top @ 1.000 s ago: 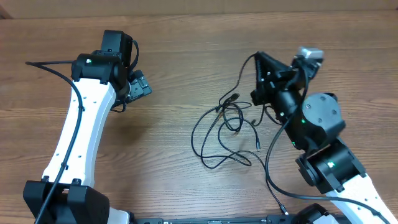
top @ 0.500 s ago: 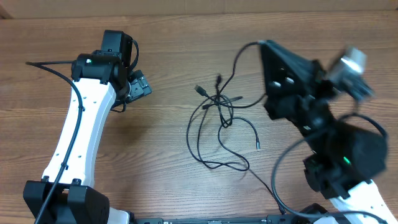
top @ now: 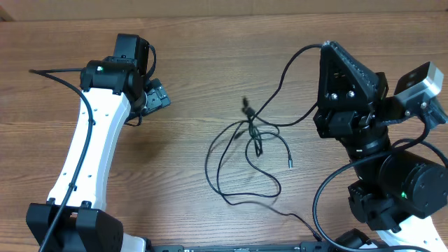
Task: Untangle cables
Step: 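Carry the right gripper with the cable off to the right edge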
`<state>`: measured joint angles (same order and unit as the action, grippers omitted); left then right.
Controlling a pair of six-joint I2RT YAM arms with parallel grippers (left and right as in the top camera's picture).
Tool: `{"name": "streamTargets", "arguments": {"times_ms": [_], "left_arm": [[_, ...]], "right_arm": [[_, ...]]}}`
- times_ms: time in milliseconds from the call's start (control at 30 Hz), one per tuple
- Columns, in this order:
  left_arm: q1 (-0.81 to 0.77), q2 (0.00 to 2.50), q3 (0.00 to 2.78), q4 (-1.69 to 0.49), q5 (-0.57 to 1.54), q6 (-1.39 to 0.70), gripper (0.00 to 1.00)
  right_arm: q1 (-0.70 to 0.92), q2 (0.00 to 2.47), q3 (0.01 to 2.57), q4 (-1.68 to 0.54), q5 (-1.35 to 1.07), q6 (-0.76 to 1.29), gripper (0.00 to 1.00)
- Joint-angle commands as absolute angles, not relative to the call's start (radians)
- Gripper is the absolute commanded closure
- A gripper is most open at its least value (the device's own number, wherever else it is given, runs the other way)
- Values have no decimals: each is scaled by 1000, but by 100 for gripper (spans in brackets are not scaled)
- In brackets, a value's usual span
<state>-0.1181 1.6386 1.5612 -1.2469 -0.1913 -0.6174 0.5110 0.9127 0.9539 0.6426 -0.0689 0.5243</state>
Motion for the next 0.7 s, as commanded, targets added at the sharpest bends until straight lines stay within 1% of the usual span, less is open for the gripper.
{"name": "streamTargets", "arguments": {"times_ms": [0,133,300,400,533,667], "left_arm": [[-123,1630,1573,-1151,-295,-605,0],[-123,1630,1573,-1045,-295,-606,1],[-124,1630,1573,-1039,-295,-606,0],[-124,1630,1573,-973,-281,-615,1],[-125,1631,1573,-991,-113,-617,0],[-126,1632,1573,-1037,-24,-616,0]], "right_arm": [[508,907,970,645,-46,535,96],[508,907,970,617,-46,535,96],[508,907,970,587,-46,535,96],[508,907,970,569,-46,534,96],[507,907,970,562,-45,519,96],[487,907,970,562,-39,457,96]]}}
